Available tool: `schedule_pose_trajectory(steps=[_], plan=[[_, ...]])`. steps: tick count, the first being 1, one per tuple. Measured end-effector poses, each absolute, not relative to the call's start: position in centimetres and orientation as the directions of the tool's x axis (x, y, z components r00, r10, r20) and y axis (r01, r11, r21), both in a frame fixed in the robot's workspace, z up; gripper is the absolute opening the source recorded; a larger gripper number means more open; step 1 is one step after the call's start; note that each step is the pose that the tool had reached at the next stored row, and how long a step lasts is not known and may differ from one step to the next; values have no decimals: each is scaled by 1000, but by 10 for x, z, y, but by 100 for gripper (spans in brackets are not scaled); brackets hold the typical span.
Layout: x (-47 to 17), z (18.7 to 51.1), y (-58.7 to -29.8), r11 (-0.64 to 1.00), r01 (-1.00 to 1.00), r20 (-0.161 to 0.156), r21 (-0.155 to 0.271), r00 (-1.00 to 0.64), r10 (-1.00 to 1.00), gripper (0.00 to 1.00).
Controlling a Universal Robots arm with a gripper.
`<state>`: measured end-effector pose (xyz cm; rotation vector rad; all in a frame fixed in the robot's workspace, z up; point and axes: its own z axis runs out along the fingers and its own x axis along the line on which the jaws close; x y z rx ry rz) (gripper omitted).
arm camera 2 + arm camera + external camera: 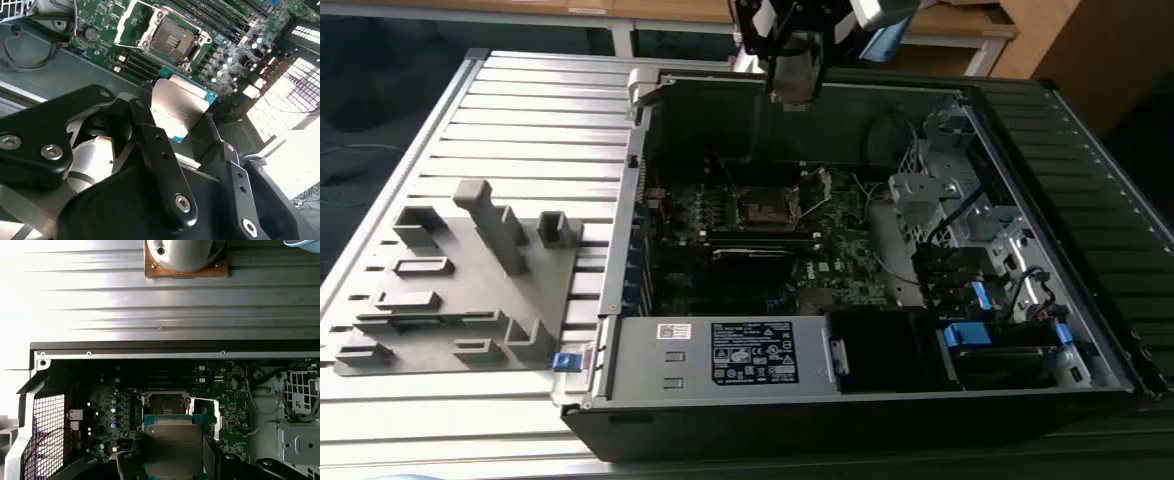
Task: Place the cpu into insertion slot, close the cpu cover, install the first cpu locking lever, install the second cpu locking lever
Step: 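Place the cpu into insertion slot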
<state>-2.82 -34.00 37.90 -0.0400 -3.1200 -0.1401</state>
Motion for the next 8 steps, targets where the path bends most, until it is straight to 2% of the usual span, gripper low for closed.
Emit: schedule_pose_trajectory(steps=[8], plan=[[-28, 379, -340, 996, 26, 19, 89, -1000, 25, 54]])
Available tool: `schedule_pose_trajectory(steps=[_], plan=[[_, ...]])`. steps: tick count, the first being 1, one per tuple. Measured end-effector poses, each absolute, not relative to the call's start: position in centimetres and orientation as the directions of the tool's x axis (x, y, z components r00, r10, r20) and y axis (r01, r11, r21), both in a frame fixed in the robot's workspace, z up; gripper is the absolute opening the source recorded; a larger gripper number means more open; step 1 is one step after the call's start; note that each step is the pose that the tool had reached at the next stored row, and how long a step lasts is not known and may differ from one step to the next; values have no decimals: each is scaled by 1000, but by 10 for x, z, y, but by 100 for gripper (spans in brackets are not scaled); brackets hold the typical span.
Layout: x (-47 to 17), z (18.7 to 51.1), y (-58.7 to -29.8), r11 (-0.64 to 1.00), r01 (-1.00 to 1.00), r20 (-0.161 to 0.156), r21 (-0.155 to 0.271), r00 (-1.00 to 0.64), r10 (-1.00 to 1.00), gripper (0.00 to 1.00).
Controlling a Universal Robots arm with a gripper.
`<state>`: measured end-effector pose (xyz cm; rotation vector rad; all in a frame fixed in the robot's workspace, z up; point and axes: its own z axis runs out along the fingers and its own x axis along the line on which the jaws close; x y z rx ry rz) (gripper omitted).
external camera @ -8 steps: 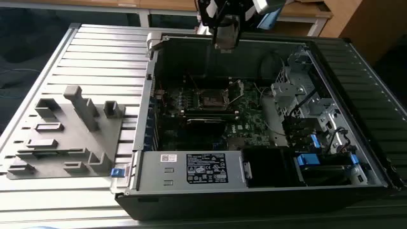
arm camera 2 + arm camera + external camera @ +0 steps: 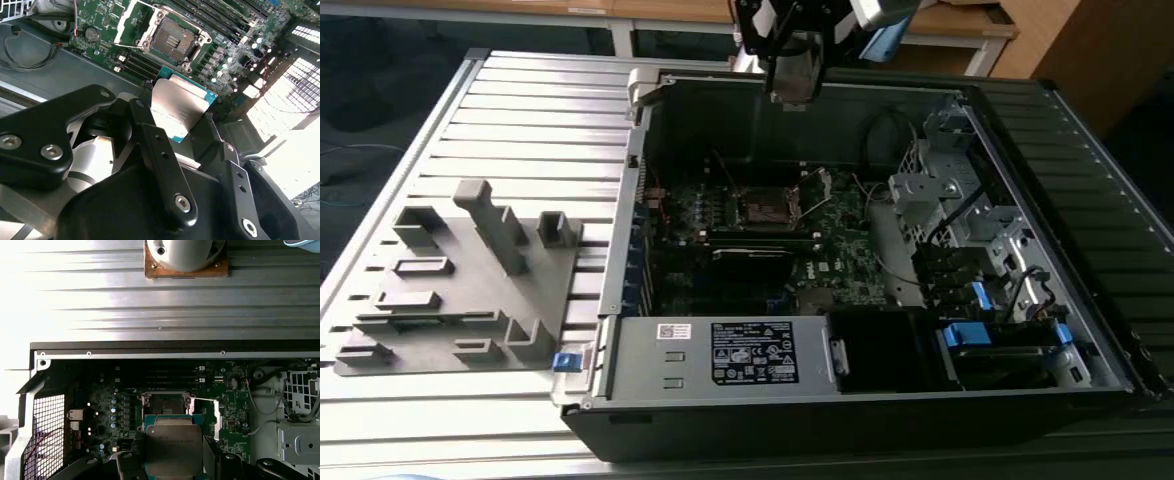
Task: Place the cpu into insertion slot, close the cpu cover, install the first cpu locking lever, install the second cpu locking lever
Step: 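Place the cpu into insertion slot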
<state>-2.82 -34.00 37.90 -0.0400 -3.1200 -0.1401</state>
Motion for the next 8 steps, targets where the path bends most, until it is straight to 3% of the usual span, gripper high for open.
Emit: schedule_pose_trajectory(steps=[8], plan=[[-28, 374, -340, 996, 26, 19, 89, -1000, 25, 54]])
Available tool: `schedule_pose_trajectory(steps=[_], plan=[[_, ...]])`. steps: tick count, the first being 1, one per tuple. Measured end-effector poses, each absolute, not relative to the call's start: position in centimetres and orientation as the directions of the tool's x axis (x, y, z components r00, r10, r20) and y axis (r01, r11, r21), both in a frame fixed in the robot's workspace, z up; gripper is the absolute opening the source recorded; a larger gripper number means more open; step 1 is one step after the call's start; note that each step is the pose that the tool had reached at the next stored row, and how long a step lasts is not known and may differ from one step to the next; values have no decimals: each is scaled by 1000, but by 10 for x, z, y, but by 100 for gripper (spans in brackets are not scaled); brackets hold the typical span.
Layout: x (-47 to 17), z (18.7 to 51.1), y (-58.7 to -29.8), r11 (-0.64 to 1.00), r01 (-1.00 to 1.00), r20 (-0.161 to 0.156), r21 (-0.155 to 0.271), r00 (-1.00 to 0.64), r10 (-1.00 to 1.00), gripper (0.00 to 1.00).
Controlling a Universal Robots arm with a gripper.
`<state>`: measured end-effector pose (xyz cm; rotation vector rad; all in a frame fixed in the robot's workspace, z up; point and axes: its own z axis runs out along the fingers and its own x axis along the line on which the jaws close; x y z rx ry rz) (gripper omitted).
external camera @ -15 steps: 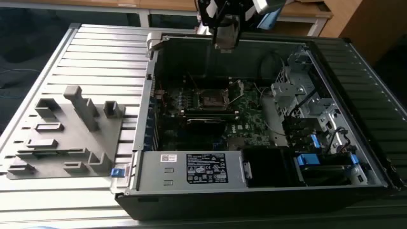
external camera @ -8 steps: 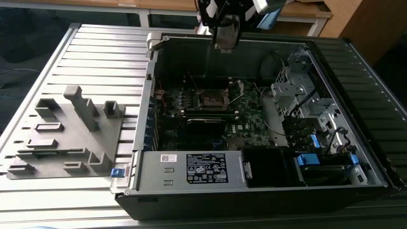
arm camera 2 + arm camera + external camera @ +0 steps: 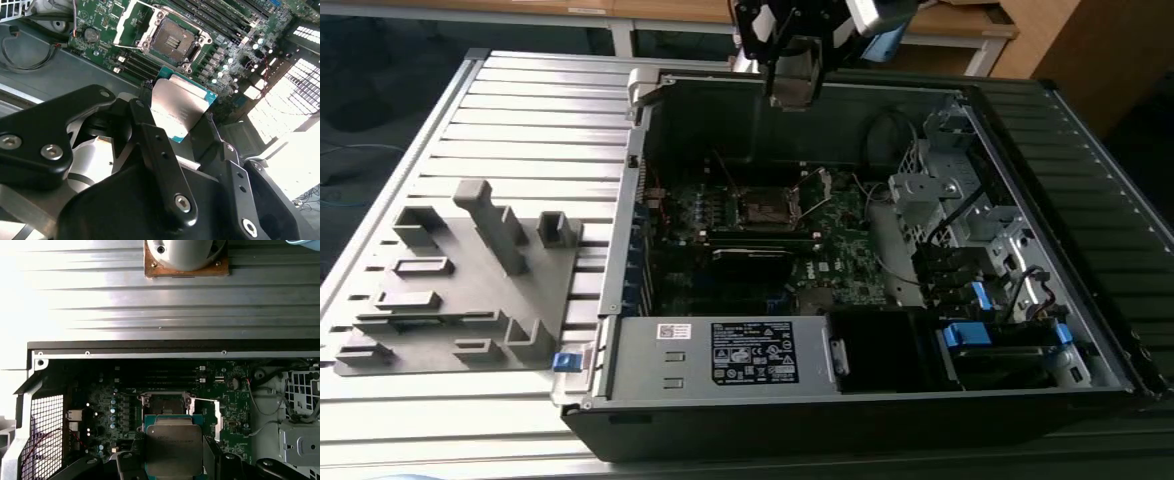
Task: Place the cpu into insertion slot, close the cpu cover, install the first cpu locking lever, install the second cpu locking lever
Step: 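Place the cpu into insertion slot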
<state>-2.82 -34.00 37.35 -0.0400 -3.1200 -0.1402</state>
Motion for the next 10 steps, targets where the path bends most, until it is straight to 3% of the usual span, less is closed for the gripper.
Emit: schedule_pose_trajectory(steps=[10], plan=[[-29, 371, -340, 996, 26, 19, 90, -1000, 25, 54]])
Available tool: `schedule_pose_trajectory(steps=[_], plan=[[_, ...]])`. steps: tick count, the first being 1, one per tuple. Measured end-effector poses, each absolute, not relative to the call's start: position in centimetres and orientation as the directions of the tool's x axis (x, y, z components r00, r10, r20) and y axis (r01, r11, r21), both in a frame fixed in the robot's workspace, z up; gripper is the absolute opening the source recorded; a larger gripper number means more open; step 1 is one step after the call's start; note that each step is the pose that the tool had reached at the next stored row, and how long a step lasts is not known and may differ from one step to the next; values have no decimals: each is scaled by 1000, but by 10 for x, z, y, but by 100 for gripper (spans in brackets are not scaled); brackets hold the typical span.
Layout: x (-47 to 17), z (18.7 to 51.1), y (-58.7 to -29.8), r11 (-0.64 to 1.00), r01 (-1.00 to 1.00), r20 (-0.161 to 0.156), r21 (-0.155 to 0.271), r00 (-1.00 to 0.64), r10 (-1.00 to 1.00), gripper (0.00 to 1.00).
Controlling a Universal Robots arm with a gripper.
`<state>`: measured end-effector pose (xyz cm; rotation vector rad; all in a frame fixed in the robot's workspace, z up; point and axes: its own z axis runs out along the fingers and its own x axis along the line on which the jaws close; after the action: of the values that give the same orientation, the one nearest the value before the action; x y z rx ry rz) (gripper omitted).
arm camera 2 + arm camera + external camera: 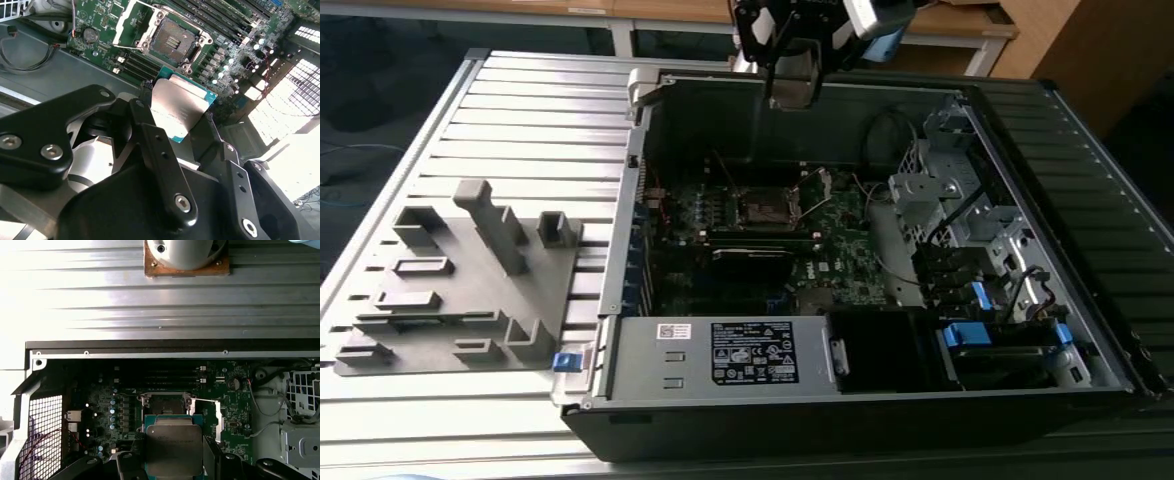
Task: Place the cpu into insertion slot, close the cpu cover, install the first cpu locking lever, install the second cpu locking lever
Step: 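Place the cpu into insertion slot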
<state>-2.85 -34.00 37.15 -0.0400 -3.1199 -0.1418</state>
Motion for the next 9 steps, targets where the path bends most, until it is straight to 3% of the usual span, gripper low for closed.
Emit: schedule_pose_trajectory(steps=[9], plan=[[-29, 368, -340, 996, 26, 18, 91, -1000, 25, 54]])
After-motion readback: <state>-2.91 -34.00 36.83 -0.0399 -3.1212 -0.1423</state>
